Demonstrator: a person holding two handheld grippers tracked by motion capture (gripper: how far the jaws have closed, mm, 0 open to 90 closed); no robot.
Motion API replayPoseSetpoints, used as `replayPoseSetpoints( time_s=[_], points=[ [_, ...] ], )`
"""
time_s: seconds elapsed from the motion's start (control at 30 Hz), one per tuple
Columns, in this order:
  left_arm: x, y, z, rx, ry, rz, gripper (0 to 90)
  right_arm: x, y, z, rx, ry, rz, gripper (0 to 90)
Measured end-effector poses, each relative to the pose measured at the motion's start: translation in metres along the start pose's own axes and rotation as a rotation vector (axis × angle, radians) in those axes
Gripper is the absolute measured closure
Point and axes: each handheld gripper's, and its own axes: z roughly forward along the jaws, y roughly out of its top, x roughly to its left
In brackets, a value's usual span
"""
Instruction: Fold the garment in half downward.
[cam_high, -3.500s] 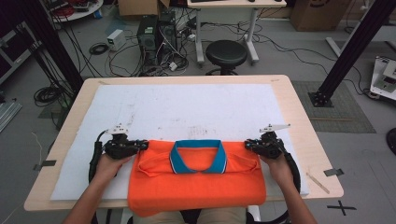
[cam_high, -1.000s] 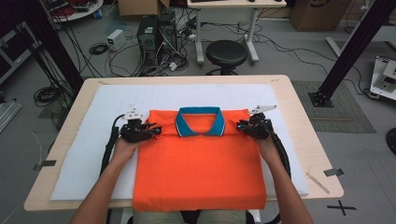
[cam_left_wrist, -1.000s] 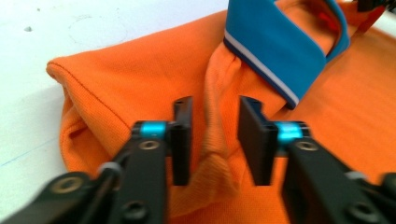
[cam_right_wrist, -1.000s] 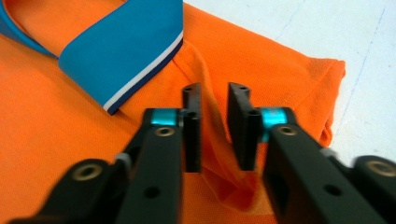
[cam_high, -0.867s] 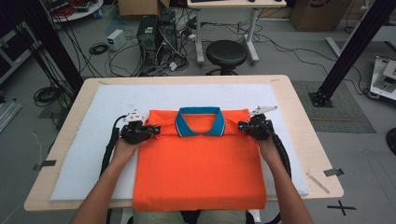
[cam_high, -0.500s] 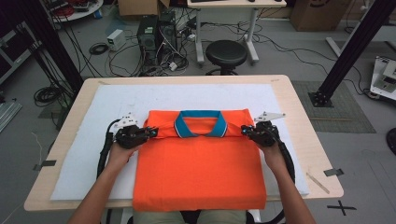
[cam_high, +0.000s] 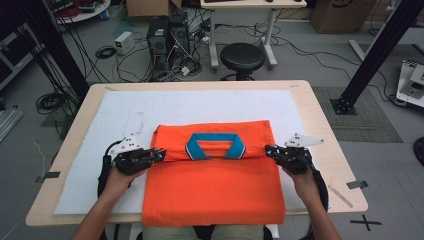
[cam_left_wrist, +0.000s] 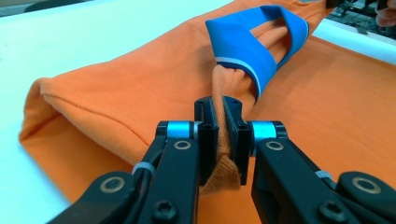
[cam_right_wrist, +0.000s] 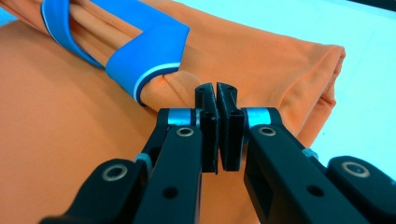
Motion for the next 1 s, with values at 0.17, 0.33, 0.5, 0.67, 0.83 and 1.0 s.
replayPoseSetpoints(
  time_s=[0.17, 0.33, 0.5, 0.67, 0.83, 1.0],
  points=[
    [-0.009, -0.006, -0.010, 0.007, -0.029, 0.005, 85.0, 0.011, -0.007, -0.014, -0.004, 0.010, -0.006, 88.6],
    [-0.017, -0.013, -0.018, 0.030, -0.057, 0.020, 84.9, 0.018, -0.018, -0.022, 0.018, 0.025, 0.006, 88.6],
    [-0.019, -0.019, -0.021, 0.050, -0.076, 0.014, 83.8, 0.025, -0.031, -0.024, 0.047, 0.035, 0.011, 88.2],
    [-0.009, -0.010, -0.020, 0.019, -0.012, -0.072, 46.3, 0.022, -0.026, -0.023, 0.010, 0.033, 0.053, 71.3],
    [0.010, 0.004, -0.014, -0.022, 0.107, -0.120, 36.7, 0.014, -0.012, -0.015, -0.014, -0.036, 0.076, 63.8],
    [0.029, 0.015, 0.001, -0.029, 0.157, -0.148, 32.7, 0.001, -0.001, 0.004, -0.001, -0.100, 0.102, 59.3]
  ],
)
